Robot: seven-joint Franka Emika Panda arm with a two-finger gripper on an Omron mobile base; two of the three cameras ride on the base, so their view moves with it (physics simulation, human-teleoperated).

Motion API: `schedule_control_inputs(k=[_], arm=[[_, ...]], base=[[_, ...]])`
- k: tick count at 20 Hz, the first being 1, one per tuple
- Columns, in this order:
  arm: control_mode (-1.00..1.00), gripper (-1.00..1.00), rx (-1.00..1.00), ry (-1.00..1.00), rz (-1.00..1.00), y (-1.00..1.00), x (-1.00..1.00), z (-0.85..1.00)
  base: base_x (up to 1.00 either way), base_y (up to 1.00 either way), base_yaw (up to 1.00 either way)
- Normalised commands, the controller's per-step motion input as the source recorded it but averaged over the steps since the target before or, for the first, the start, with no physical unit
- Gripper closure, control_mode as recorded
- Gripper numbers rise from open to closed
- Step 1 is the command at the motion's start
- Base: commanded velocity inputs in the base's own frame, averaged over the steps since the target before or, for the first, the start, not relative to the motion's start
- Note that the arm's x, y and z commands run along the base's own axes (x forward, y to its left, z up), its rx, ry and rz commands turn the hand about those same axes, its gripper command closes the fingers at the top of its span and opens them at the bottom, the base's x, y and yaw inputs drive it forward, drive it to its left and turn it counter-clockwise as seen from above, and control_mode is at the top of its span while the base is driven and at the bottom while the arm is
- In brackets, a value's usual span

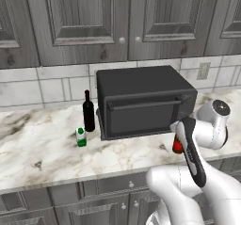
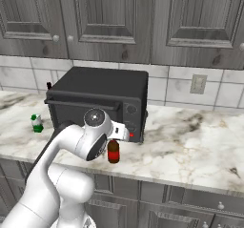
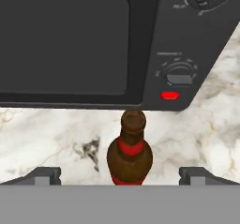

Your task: Move the drinks to the dining counter.

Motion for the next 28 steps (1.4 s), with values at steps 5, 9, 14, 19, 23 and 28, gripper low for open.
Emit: schedule_control_inputs(k=[5, 9, 14, 19, 23, 28], arm=[[-1.0, -1.0, 0.0, 0.0, 0.0, 0.0, 0.19, -0.12], [-1.0, -1.0, 0.0, 0.0, 0.0, 0.0, 0.2, -0.09], [-1.0, -1.0, 0.0, 0.0, 0.0, -0.02, 0.16, -0.09], [-1.0, -1.0, 0.0, 0.0, 0.0, -0.06, 0.14, -0.09], [-1.0, -1.0, 0.0, 0.0, 0.0, -0.01, 0.14, -0.1], [-1.0, 1.0, 0.0, 0.0, 0.0, 0.0, 0.11, -0.13]], base=[[0.0, 0.0, 0.0], [0.0, 0.0, 0.0], [0.0, 0.0, 0.0], [0.0, 0.0, 0.0], [0.0, 0.0, 0.0], [0.0, 0.0, 0.0]])
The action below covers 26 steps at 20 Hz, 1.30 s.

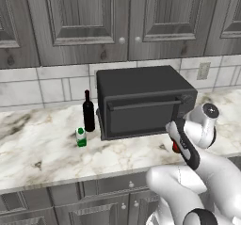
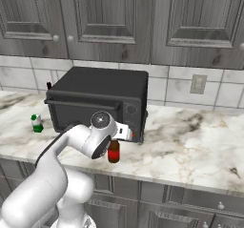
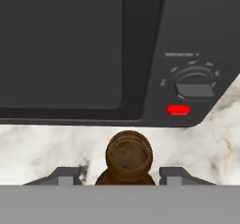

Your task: Move the drinks to the dining counter.

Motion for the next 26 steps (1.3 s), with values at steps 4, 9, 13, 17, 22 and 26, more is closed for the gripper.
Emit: schedule_control_inputs(k=[4, 9, 13, 17, 22, 26], arm=[[-1.0, 1.0, 0.0, 0.0, 0.0, 0.0, 0.0, -0.03], [-1.0, 1.0, 0.0, -0.21, 0.05, 0.01, -0.22, 0.41], [-1.0, 1.0, 0.0, -0.17, 0.09, 0.0, -0.49, 0.97], [-1.0, 1.0, 0.0, -0.07, 0.07, 0.0, -0.75, 0.91], [-1.0, 1.0, 0.0, 0.03, 0.1, 0.0, -0.61, 0.89], [-1.0, 1.0, 0.0, 0.01, 0.1, 0.01, -0.56, 0.79]], base=[[0.0, 0.0, 0.0], [0.0, 0.0, 0.0], [0.0, 0.0, 0.0], [0.0, 0.0, 0.0], [0.0, 0.0, 0.0], [0.0, 0.0, 0.0]])
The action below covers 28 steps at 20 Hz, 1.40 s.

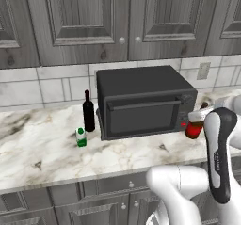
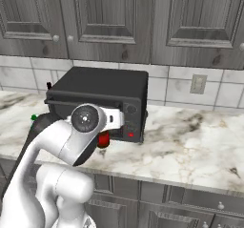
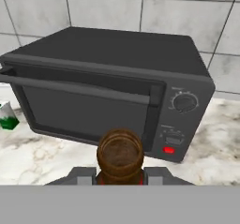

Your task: Move the drinks to the dining counter.

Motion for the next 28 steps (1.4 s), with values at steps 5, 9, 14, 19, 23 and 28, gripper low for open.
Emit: schedule_control_inputs(k=[5, 9, 14, 19, 23, 28], arm=[[-1.0, 1.0, -0.01, 0.02, 0.12, 0.2, -0.64, 0.19], [-1.0, 1.0, -0.02, 0.0, 0.1, 0.08, -0.73, 0.0], [-1.0, 1.0, 0.0, -0.11, 0.08, 0.0, -0.49, 0.0], [1.0, 1.0, 0.0, 0.0, 0.0, 0.0, 0.0, 0.0], [1.0, 1.0, 0.0, 0.0, 0.0, 0.0, 0.0, 0.0], [1.0, 1.0, 0.0, 0.0, 0.0, 0.0, 0.0, 0.0]], base=[[0.0, 0.0, 0.0], [0.0, 0.0, 0.0], [0.0, 0.0, 0.0], [-0.12, 0.0, 0.01], [-0.75, 0.0, 0.09], [-0.8, 0.0, 0.21]])
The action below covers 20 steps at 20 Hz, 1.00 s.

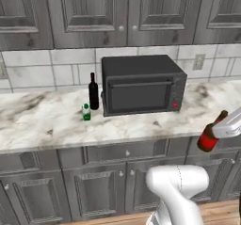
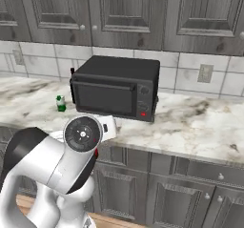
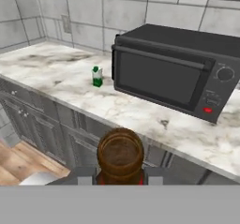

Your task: Move the drinks to the dining counter.

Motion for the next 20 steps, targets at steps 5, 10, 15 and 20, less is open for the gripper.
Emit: schedule_control_inputs(k=[5, 10, 15, 20], arm=[[1.0, 1.0, 0.0, 0.0, 0.0, 0.0, 0.0, 0.0], [1.0, 1.0, 0.0, 0.0, 0.0, 0.0, 0.0, 0.0], [1.0, 1.0, 0.0, 0.0, 0.0, 0.0, 0.0, 0.0], [1.0, 1.0, 0.0, 0.0, 0.0, 0.0, 0.0, 0.0]], base=[[-0.42, 0.09, 0.35], [-0.04, 0.04, 0.51], [0.0, 0.0, 0.63], [0.0, 0.0, 0.72]])
